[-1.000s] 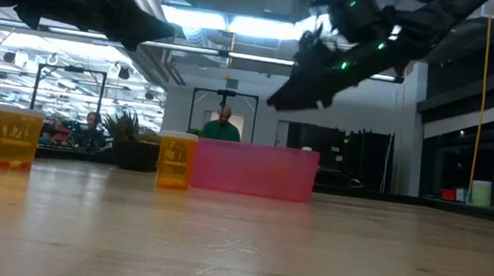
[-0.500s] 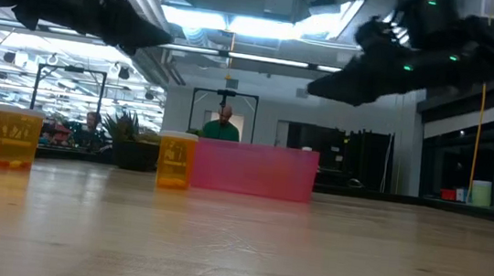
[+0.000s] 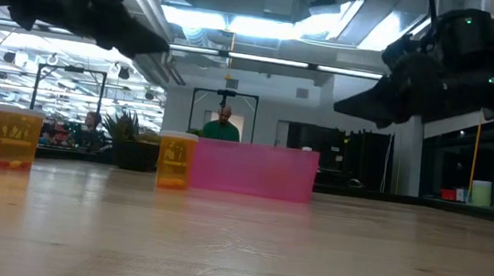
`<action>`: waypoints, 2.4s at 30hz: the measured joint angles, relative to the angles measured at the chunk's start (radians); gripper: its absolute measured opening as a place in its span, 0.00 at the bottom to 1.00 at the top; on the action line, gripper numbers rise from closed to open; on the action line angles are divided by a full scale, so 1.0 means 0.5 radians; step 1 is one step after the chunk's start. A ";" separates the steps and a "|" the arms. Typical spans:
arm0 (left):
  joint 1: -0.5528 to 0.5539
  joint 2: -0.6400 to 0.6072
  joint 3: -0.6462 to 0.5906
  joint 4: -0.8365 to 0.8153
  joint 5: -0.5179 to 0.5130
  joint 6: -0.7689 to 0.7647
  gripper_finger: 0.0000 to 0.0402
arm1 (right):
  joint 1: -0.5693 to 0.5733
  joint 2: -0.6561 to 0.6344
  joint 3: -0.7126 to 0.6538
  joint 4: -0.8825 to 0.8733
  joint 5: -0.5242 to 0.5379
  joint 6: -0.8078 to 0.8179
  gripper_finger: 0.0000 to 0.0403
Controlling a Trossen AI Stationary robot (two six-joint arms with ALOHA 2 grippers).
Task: Pick and place pill bottles into a basket
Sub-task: Put the orange pill bottle into the red bin
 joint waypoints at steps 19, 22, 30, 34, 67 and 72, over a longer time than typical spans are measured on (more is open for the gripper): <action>-0.285 0.000 0.000 -0.004 -0.019 -0.008 0.66 | 0.000 -0.001 0.001 0.016 -0.001 0.004 0.05; -0.342 0.012 0.000 0.006 -0.161 -0.175 0.65 | 0.000 -0.001 0.001 0.016 0.000 0.003 0.04; -0.586 0.183 0.001 0.010 -0.614 -0.376 0.66 | 0.000 0.000 0.001 0.016 0.000 -0.004 0.03; -0.702 0.323 0.090 -0.090 -0.745 -0.493 0.66 | -0.001 0.000 0.001 0.015 0.000 -0.005 0.03; -1.637 1.029 0.500 -0.684 -1.810 -1.499 0.66 | 0.106 0.001 0.001 -0.044 -0.072 0.004 0.04; -1.616 1.321 0.499 -0.390 -1.946 -1.467 0.66 | 0.106 0.001 0.002 -0.033 -0.072 0.007 0.04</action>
